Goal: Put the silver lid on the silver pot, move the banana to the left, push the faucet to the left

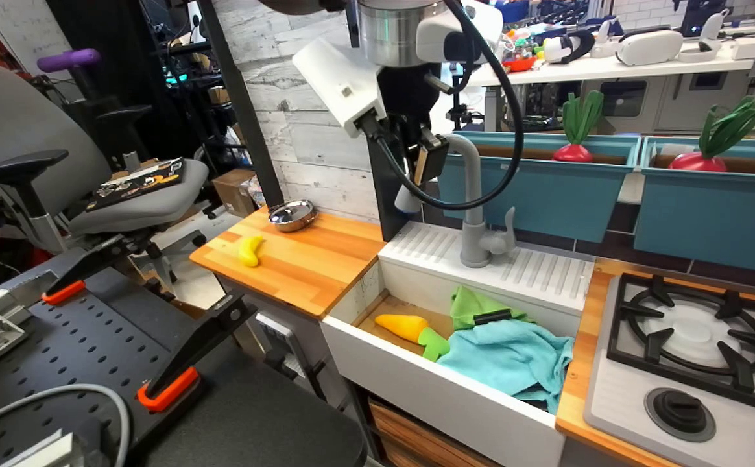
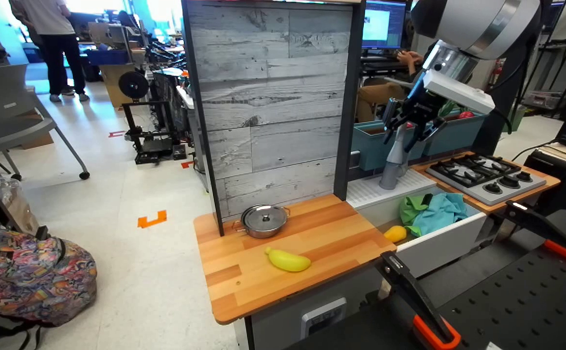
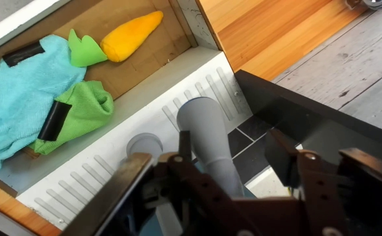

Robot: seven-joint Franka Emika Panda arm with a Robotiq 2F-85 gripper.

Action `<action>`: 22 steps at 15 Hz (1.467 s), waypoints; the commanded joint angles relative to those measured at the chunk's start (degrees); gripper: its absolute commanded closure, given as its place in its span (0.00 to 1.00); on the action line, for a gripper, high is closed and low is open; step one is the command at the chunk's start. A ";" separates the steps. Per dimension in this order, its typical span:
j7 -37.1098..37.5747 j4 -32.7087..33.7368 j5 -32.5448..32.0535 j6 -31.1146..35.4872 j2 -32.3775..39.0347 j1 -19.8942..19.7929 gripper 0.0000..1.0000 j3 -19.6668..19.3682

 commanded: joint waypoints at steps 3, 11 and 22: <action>2.97 1.23 1.15 -1.67 0.65 2.83 0.84 -2.10; 3.52 4.20 2.12 -1.28 1.90 3.67 0.93 -0.91; 0.20 7.48 3.65 3.84 4.00 2.32 0.93 4.10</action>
